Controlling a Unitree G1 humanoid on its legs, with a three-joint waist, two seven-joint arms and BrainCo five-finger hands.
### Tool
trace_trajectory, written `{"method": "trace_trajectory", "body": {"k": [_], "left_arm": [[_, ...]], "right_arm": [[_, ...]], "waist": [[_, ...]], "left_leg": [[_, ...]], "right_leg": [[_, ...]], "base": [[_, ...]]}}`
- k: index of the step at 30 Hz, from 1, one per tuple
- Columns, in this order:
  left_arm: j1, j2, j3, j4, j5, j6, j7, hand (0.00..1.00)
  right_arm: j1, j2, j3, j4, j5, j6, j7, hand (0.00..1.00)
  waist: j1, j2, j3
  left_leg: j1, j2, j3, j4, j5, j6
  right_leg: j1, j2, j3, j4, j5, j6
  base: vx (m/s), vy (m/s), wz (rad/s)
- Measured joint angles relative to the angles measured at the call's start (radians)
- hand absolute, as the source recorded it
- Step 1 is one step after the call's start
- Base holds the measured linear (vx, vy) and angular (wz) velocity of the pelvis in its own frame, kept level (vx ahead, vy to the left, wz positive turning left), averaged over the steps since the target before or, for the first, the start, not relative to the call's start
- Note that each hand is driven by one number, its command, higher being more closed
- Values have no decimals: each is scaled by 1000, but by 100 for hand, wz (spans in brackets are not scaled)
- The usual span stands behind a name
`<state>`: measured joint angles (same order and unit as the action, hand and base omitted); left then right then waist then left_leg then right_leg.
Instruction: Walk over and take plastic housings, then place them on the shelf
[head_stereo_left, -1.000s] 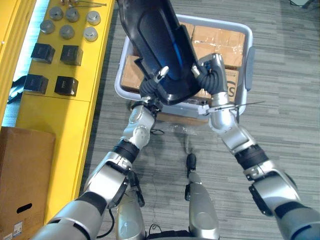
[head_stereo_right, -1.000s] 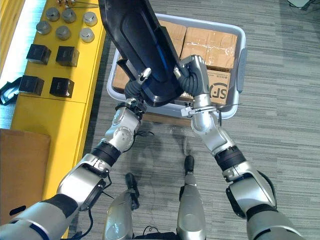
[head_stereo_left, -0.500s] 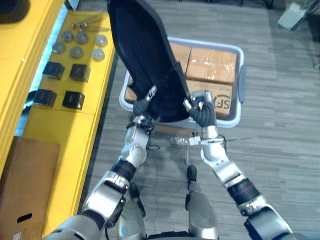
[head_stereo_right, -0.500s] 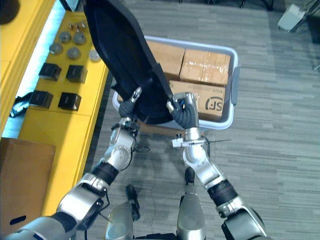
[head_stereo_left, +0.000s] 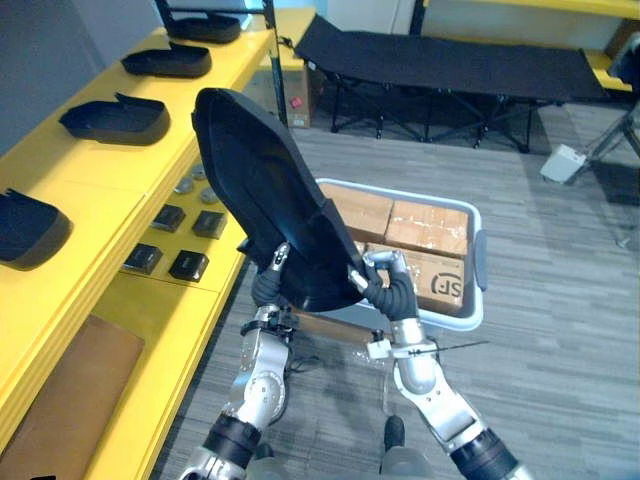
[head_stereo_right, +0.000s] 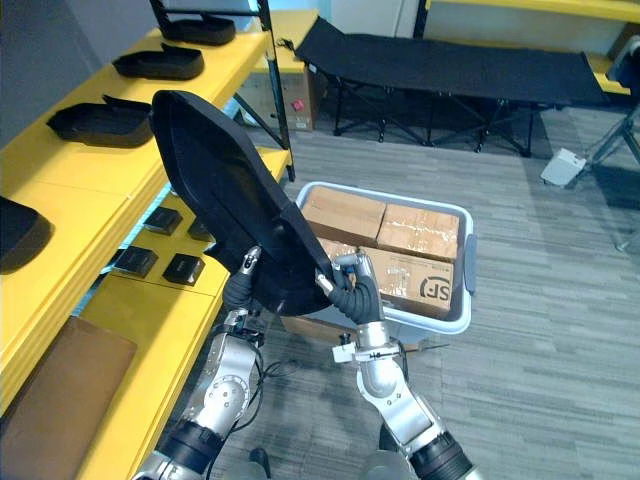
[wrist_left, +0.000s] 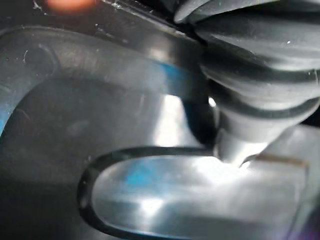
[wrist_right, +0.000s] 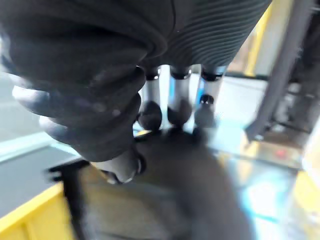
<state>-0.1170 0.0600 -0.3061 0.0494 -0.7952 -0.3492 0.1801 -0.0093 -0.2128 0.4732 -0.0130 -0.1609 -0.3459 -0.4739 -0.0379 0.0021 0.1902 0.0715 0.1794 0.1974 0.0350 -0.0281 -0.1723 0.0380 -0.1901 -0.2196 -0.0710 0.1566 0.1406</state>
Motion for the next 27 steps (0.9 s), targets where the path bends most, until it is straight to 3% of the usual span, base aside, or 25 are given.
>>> {"method": "trace_trajectory", "body": {"k": [4, 7, 12, 14, 19, 24, 27], "left_arm": [[17, -12, -1, -52, 232, 33, 88, 100], [33, -29, 3, -54, 379, 62, 150, 100], [76, -29, 20, -57, 583, 71, 214, 100], [107, -27, 61, -57, 662, 71, 251, 100], [155, 28, 187, -57, 855, 69, 361, 100], [179, 24, 224, -57, 848, 28, 370, 100], [241, 7, 211, -73, 800, -4, 349, 100]], "right_arm": [[45, 4, -8, 0, 86, -10, 2, 0], [52, 4, -39, -21, 152, -61, 21, 0], [52, 0, -79, -131, 300, -165, 136, 0], [53, 6, -143, -170, 390, -198, 172, 0], [116, 12, -406, -261, 747, -279, 291, 0], [283, 90, -521, -219, 770, -252, 238, 0], [367, 128, -554, -91, 766, -198, 234, 0]], "waist": [[1, -1, -30], [-1, 1, -42], [4, 0, -48], [5, -2, -58], [1, -9, -66], [-8, -4, -73], [-23, 3, -80]], "left_leg": [[11, -1, -2, -15, 6, -1], [18, -2, -10, -29, 14, -2], [17, -2, -26, -32, 20, -4], [16, -2, -26, -32, 20, -4], [16, -2, -25, -33, 19, -4], [13, -2, -13, -44, 20, -5], [13, -3, 10, -47, 18, -4]], "right_leg": [[4, 0, -4, 0, -4, 0], [11, 0, -13, 0, -7, 2], [19, 1, -25, -3, -7, 2], [19, 2, -24, -4, -7, 2], [19, 2, -24, -7, -7, 2], [1, 3, -15, -8, -9, 3], [-16, 2, 5, -8, -9, 4]], "base": [[0, 0, 0], [-7, 1, 7], [-6, 1, 7], [0, 0, 0], [0, 0, 0], [0, 8, -8], [18, 13, -17]]}}
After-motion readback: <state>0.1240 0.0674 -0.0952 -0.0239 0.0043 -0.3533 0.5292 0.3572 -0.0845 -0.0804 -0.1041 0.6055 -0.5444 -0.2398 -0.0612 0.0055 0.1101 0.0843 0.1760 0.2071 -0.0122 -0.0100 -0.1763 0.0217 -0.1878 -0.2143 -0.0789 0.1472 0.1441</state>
